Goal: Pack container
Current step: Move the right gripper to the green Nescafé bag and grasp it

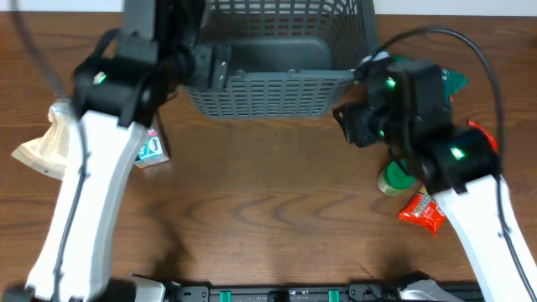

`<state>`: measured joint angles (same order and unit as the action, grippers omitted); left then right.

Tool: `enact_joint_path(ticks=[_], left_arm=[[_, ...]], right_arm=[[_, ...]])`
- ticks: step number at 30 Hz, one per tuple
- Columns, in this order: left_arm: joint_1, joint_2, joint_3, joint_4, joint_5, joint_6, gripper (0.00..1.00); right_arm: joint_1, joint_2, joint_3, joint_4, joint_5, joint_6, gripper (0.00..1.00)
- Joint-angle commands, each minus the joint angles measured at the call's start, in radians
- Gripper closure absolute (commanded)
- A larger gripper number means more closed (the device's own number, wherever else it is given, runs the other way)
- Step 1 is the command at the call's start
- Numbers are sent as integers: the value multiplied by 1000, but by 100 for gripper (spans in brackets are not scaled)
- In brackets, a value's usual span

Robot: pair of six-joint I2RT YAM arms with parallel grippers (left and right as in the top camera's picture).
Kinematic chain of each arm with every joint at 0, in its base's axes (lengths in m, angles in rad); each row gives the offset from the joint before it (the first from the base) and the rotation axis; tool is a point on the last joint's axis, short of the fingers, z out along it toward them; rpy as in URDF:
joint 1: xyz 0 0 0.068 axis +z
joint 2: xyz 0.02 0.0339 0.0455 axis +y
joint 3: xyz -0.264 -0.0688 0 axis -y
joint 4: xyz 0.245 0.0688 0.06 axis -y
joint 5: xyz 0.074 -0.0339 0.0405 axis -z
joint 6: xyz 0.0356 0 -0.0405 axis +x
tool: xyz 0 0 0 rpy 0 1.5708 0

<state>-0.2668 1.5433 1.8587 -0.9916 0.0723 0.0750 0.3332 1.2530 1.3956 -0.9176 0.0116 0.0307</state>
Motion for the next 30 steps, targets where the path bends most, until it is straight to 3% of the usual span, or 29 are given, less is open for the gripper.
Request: enact_joint_path(ticks=[1, 3, 9, 17, 21, 30], left_arm=[[15, -81, -1, -84, -127, -66, 1], [41, -116, -1, -151, -168, -123, 1], [207, -183, -2, -282, -200, -260, 2], [358, -185, -2, -314, -155, -268, 1], [358, -185, -2, -314, -155, -268, 1], [358, -185, -3, -322, -155, -268, 1]], right_arm=[[-25, -95, 16, 5, 207, 202, 12], [-74, -126, 16, 5, 294, 275, 1], [-377, -116, 18, 12, 197, 299, 1], [-743, 82, 18, 62, -314, 44, 1], [-819, 220, 18, 96, -459, -56, 1], [-853, 453, 18, 167, -484, -205, 1]])
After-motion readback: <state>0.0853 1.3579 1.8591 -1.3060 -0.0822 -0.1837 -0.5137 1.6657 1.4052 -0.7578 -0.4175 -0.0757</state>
